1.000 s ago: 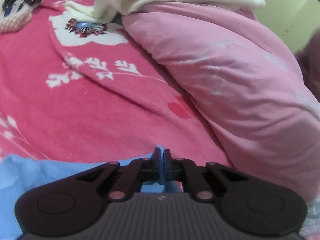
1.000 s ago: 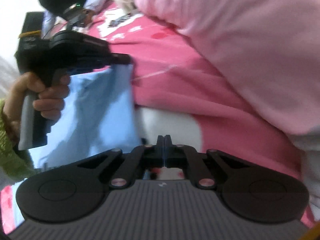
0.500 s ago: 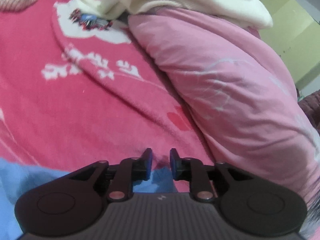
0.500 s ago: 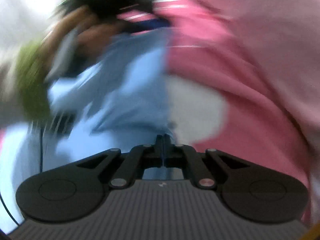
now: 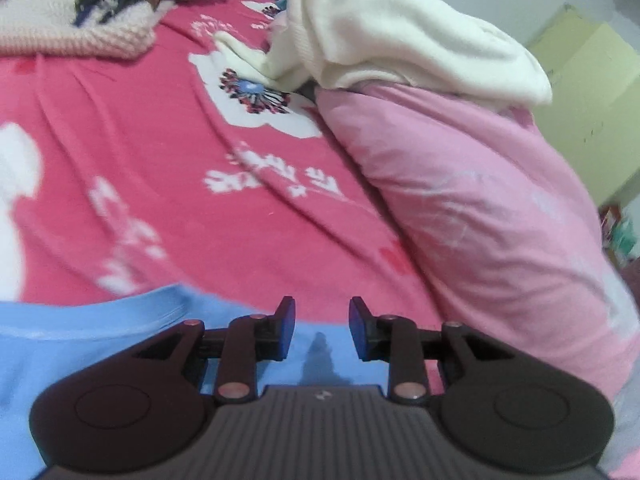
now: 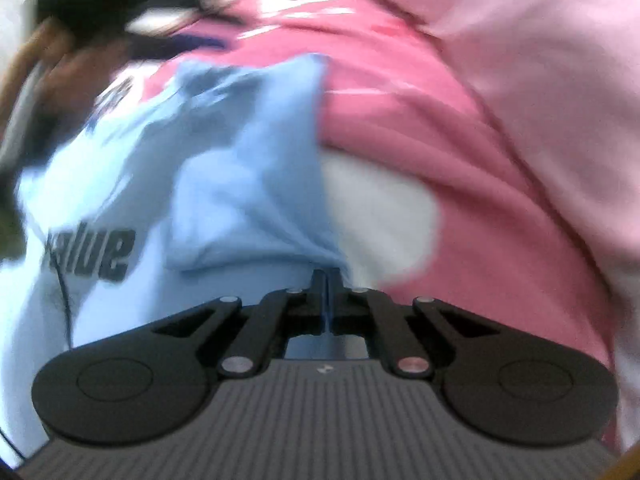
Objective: Fold clothes
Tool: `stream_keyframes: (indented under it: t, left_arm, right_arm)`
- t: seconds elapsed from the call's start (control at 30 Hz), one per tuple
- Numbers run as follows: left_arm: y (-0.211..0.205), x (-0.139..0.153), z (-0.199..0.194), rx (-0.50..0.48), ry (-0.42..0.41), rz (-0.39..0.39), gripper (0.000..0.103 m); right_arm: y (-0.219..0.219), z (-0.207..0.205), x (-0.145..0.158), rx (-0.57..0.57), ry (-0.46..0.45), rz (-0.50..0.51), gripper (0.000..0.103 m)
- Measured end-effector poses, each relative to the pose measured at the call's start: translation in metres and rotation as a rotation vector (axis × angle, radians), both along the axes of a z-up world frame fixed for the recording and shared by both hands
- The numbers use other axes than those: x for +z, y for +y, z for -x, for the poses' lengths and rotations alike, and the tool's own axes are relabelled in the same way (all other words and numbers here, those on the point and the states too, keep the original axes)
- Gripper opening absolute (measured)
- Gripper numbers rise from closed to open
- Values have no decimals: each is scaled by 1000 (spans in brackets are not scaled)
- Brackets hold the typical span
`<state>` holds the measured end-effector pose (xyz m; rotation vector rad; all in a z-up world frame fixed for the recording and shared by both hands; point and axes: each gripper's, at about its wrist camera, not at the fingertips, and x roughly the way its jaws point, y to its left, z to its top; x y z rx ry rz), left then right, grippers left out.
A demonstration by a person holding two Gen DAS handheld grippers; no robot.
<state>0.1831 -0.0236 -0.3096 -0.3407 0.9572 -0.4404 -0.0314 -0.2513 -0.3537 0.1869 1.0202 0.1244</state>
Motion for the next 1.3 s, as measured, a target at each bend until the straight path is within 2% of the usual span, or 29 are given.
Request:
stream_keyframes:
  t: [0.1, 0.17, 0.2, 0.27, 0.3, 0.33, 0.4, 0.47, 0.57, 0.63, 0.7, 0.77, 0.83, 1.03, 1.1, 1.17, 1.3]
  left_arm:
    - [4, 7, 21, -43, -19, -65, 29]
    - [-3, 5, 35, -104, 5, -101, 30]
    - [-9, 3, 43, -140, 20, -134, 30]
    - [-27, -7, 65, -243, 45, -255, 30]
    - [-36, -13, 77, -299, 61, -317, 30]
    - [-44, -21, 91, -358, 84, -376, 30]
    - [-49, -23, 116, -413, 78, -483, 30]
    - [-44, -8, 134, -421, 74, -535, 30]
    - [-16, 29, 151, -317, 98, -495, 37]
    - [7, 51, 162, -208, 139, -463, 38]
    - [32, 70, 175, -91, 183, -440, 40]
    - [59, 83, 191, 21, 219, -420, 47]
    - [85, 93, 208, 129, 250, -403, 49]
    - [147, 90, 270, 384, 358, -407, 49]
    - [163, 89, 287, 454, 384, -399, 50]
    - [177, 86, 298, 496, 397, -404, 51]
    - [201, 75, 311, 543, 439, -409, 51]
  right_arm:
    - [0, 7, 13, 0, -4, 106, 4]
    - [3, 3, 26, 10, -42, 92, 4]
    - [9, -1, 33, 28, -67, 87, 4]
    - [27, -19, 40, 74, -120, 94, 4]
    - [33, -25, 37, 89, -111, 91, 5]
    - [37, -30, 26, 98, -61, 97, 6]
    - [43, -39, 9, 113, 28, 110, 6]
    - [43, -34, 22, 107, 49, 124, 7]
    - [40, -19, 64, 108, 9, 77, 8]
    - [40, -5, 92, 122, -20, 70, 10]
    - [45, 8, 116, 152, -48, 84, 19]
    - [54, 16, 134, 189, -73, 89, 26]
    - [61, 20, 140, 230, -99, 84, 30]
    - [92, 31, 154, 320, -171, 75, 48]
    - [106, 34, 156, 337, -172, 54, 59]
    - [121, 36, 157, 360, -162, 30, 62]
    - [150, 36, 160, 400, -124, 0, 63]
